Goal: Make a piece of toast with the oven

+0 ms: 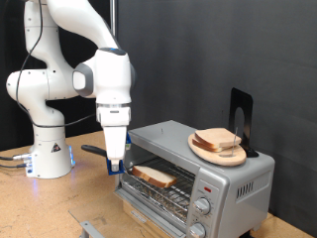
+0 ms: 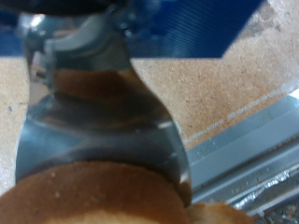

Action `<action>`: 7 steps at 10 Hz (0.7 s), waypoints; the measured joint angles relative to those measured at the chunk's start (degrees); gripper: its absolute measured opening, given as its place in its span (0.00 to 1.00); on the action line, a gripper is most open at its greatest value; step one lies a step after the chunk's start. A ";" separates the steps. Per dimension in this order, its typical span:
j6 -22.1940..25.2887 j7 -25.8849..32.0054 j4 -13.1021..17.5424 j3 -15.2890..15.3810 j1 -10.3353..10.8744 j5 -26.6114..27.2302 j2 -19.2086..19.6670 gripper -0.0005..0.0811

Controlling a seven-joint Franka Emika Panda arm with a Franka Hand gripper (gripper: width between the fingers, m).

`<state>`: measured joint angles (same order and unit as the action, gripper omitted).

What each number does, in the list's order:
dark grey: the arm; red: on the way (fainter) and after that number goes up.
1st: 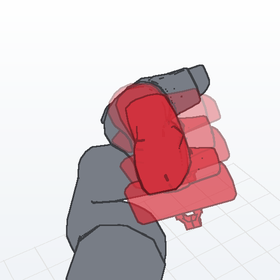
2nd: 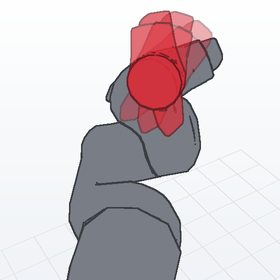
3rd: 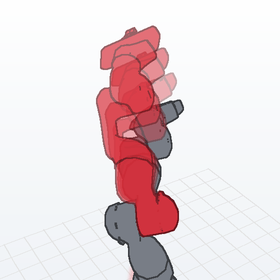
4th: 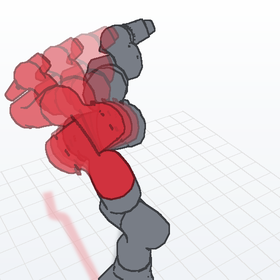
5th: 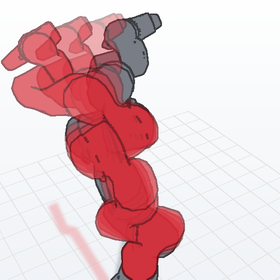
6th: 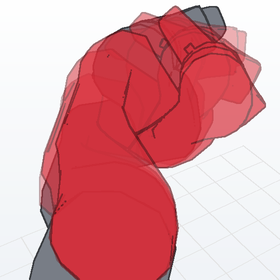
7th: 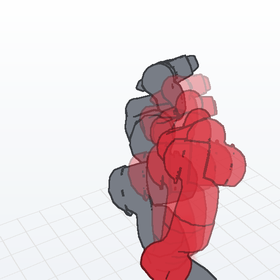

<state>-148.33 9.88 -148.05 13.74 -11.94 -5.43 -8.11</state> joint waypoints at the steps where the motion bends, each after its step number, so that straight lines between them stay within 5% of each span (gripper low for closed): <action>1: 0.49 -1.29 0.30 0.85 0.05 -0.47 0.02 0.50; 7: 4.06 -8.43 3.71 5.56 0.44 -2.08 0.12 0.50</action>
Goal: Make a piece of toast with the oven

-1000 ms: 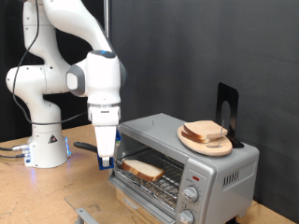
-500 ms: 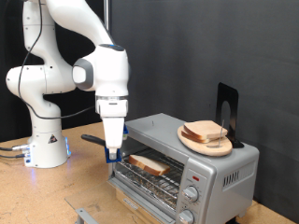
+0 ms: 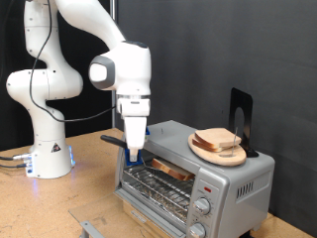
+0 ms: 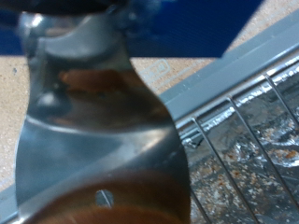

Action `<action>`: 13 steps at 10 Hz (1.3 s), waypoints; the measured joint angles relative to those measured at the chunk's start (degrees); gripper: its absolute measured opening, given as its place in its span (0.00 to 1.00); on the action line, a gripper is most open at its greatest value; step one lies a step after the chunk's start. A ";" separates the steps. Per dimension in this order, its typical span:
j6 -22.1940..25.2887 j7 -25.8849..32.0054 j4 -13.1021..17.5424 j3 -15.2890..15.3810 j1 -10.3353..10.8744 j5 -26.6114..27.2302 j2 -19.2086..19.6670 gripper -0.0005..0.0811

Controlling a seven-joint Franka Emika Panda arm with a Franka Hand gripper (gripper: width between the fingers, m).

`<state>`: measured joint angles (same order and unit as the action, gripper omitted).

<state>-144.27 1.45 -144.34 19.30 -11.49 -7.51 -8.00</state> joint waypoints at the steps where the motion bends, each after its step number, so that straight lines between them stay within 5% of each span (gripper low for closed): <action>1: 0.38 0.00 0.01 0.15 0.00 0.07 -0.08 0.50; 6: 3.95 6.10 -1.97 -1.06 -0.03 6.24 -0.97 0.50; 10: 4.59 13.72 -6.64 -4.01 -0.08 13.11 -3.71 0.50; 13: 2.96 14.07 -9.97 -6.15 -0.31 18.08 -6.40 0.50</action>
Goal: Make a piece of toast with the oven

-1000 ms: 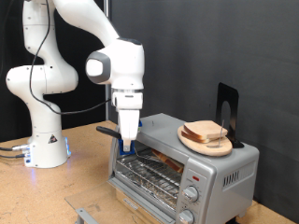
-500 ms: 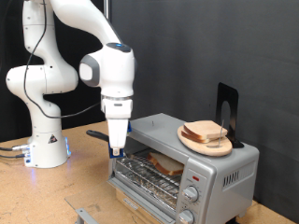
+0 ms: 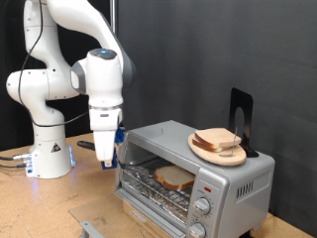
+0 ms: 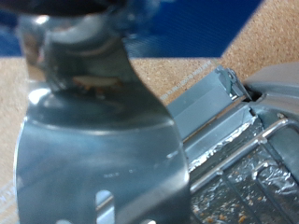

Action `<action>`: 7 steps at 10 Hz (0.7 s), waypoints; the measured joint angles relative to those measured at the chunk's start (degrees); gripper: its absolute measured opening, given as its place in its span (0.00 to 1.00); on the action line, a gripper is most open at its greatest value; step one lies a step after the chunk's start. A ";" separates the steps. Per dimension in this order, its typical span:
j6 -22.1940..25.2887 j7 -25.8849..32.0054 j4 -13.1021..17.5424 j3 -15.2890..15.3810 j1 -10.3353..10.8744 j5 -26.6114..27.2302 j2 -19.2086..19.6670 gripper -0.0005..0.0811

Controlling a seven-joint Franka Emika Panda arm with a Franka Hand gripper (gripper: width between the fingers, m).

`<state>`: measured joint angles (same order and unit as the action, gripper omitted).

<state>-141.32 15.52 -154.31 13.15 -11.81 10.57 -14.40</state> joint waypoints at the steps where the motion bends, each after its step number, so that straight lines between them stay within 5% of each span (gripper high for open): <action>1: -0.38 -0.25 -0.68 -0.71 -0.16 1.58 -0.68 0.50; 4: -0.97 0.23 -1.20 -1.14 -0.22 2.53 -1.07 0.50; 7: -1.44 8.29 -2.99 -4.68 -0.10 9.48 -4.08 0.50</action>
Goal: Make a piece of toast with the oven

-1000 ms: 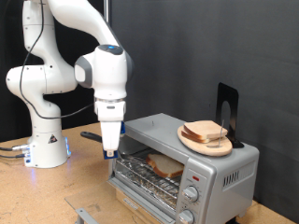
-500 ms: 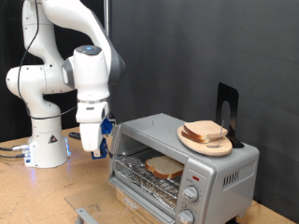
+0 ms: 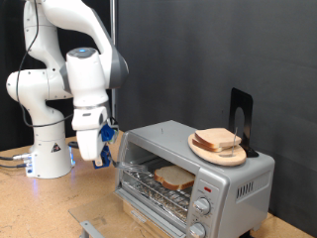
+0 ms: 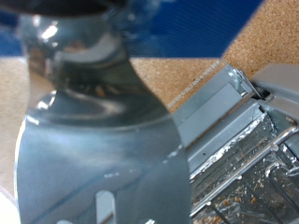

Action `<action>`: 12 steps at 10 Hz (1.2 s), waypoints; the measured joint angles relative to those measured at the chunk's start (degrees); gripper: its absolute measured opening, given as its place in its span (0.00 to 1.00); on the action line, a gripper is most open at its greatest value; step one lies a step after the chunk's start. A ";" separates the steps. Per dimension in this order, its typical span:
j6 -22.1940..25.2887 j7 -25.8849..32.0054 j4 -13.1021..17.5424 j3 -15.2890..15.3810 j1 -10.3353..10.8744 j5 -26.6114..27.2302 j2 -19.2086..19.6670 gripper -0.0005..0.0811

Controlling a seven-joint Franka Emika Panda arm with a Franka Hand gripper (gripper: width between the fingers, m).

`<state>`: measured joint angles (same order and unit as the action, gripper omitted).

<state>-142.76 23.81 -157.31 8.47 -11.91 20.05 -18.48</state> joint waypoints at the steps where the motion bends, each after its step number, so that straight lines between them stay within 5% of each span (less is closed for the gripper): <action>1: 0.60 2.27 -0.77 -1.63 -0.07 1.35 -2.24 0.50; 6: 5.77 5.90 -1.63 -8.34 -0.28 3.70 -11.96 0.50; 9: 6.50 6.57 -1.74 -8.65 -0.08 4.38 -12.89 0.50; 12: 10.10 11.61 -0.06 -9.68 4.22 11.46 -13.84 0.50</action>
<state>-132.66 35.42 -157.37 -1.21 -7.69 31.51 -32.32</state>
